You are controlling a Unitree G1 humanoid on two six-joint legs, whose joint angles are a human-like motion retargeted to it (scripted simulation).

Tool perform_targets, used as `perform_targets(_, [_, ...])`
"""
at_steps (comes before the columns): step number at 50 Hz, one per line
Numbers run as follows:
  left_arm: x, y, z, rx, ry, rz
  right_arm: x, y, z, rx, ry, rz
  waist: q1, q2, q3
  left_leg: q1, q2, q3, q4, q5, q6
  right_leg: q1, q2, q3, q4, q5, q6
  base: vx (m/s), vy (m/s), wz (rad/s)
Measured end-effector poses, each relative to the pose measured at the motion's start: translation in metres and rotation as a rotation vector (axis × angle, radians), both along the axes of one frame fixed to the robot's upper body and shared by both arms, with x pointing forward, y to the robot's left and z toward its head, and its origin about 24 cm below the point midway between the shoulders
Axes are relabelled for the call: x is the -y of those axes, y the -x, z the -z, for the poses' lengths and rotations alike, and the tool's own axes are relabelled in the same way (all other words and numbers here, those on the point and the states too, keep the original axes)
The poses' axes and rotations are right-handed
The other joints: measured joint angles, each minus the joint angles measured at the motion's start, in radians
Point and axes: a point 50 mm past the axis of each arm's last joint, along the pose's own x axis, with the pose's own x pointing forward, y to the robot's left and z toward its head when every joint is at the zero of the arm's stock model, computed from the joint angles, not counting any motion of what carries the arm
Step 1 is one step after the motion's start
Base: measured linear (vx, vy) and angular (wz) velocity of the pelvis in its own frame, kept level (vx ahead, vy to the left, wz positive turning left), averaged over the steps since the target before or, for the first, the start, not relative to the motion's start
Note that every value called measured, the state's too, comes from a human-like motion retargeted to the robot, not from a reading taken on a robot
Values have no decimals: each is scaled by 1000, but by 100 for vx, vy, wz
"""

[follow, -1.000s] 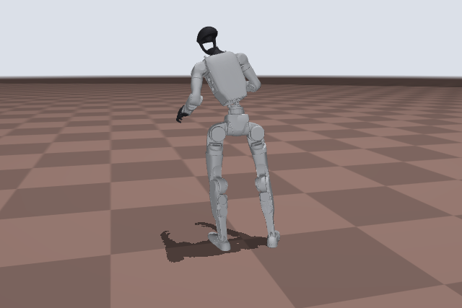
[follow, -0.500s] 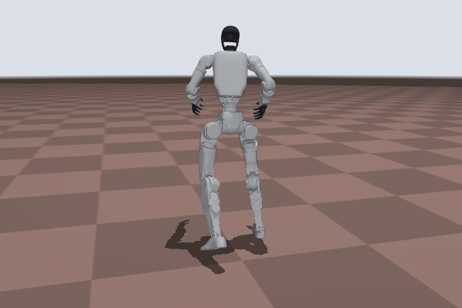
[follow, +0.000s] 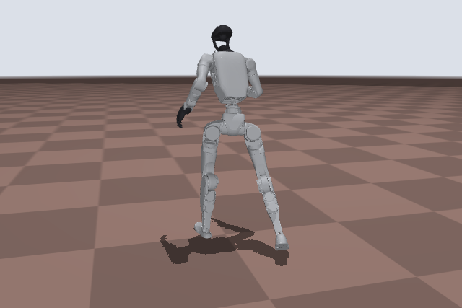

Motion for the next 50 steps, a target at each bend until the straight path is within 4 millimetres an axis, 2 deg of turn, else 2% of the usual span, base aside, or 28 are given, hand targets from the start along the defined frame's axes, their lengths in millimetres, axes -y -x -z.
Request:
perform_targets(2, [26,-36,-8,79,-25,42,-2,3,17,-65,-28,-41,-19,-24,46,17,-17,-34,151,-97,57,25,-25,-8,133,12,-25,97,23,81])
perform_targets(5, [68,-91,-35,185,-124,143,-1,13,65,-258,20,6,-56,-36,103,56,-24,-68,331,-211,105,-31,-25,37,424,14,-49,96,16,83])
perform_targets(7, [87,-122,-76,336,-195,198,7,27,98,-391,105,103,-98,-29,102,92,-16,-81,350,-223,88,-125,8,74,571,-51,-55,91,6,68])
perform_targets(9, [100,-139,-126,531,-226,229,15,48,125,-508,131,135,-166,-5,79,135,3,-102,318,-203,55,-219,38,61,623,-132,-65,89,0,66])
perform_targets(12, [108,-143,-191,806,-211,227,27,80,149,-656,98,49,-322,58,36,199,40,-143,235,-123,7,-332,72,-26,533,-222,-84,89,-8,76])
perform_targets(15, [103,-134,-234,1021,-179,169,43,100,155,-733,154,-15,-495,120,5,256,69,-169,167,-20,-37,-404,104,-98,278,-243,-77,90,-18,74])
perform_targets(18, [96,-125,-259,1155,-117,123,60,110,155,-773,221,-6,-636,163,1,324,72,-196,126,69,-76,-431,117,-142,-54,-237,-50,94,-27,72])
perform_targets(20, [97,-120,-264,1198,-60,165,67,116,161,-809,206,-2,-702,179,-5,355,80,-212,165,88,-107,-473,97,-183,-128,-269,-13,101,-33,59])
perform_targets(22, [98,-119,-263,1174,81,211,70,110,168,-838,148,42,-704,196,40,427,86,-234,174,102,-57,-432,121,-171,-212,-205,-28,95,-42,-11])
perform_targets(24, [97,-117,-242,1084,169,263,65,94,172,-824,104,59,-685,208,95,449,103,-232,317,104,-12,-395,132,-142,-120,-231,-78,99,-39,-66])
perform_targets(25, [94,-116,-224,1013,190,270,58,84,173,-806,100,57,-673,216,122,444,114,-228,415,115,10,-382,140,-123,-49,-274,-107,102,-35,-98])
perform_targets(27, [81,-107,-166,795,138,202,38,58,163,-717,176,34,-643,227,153,393,125,-226,626,161,37,-373,152,-92,94,-356,-137,105,-29,-114])
perform_targets(28, [73,-96,-134,672,90,154,27,46,152,-645,229,22,-623,227,152,355,117,-227,720,166,40,-375,151,-79,154,-379,-133,108,-22,-113])
perform_targets(30, [58,-59,-79,457,10,95,8,33,121,-467,279,-3,-560,207,95,250,93,-205,880,118,27,-407,127,-46,275,-404,-92,108,-18,-102])
perform_targets(32, [50,-26,-52,324,20,117,-7,24,83,-293,219,-48,-465,172,65,189,50,-184,897,54,81,-329,128,-2,181,-348,-71,102,-19,-94])
perform_targets(35, [39,17,-43,217,113,184,-26,21,40,-116,12,-158,-304,102,1,86,5,-116,830,-3,123,-248,107,51,85,-224,-42,104,-10,-78])
perform_targets(37, [32,34,-45,180,139,196,-39,21,21,-54,-141,-256,-211,60,-30,42,-32,-88,690,-19,126,-188,91,75,18,-122,-24,105,-2,-62])
perform_targets(40, [19,46,-54,147,58,246,-51,17,-1,31,-131,-310,-80,8,-58,22,-72,-64,372,-9,97,-109,88,117,-50,11,2,107,4,-70])
perform_targets(43, [5,46,-59,118,-27,295,-62,17,-16,104,-87,-369,18,-14,-55,38,-74,-63,51,-27,43,-14,115,141,-62,78,24,111,9,-68])
perform_targets(45, [-1,41,-57,106,-52,305,-67,18,-19,124,-87,-431,57,-15,-40,42,-65,-50,-66,-26,1,59,137,150,-44,90,30,114,13,-35])
perform_targets(47, [0,28,-51,133,-78,261,-70,17,-5,67,-139,-495,63,-17,-22,50,-60,-57,-47,29,9,112,155,167,23,95,25,113,14,9])
perform_targets(48, [3,18,-49,164,-98,223,-70,16,7,13,-170,-502,55,-27,-8,56,-68,-73,8,10,45,121,154,176,82,103,29,110,14,46])
perform_targets(50, [18,-16,-49,274,-127,132,-61,15,41,-122,-181,-395,30,-62,33,45,-89,-97,203,-131,128,84,138,193,274,108,51,105,10,68])
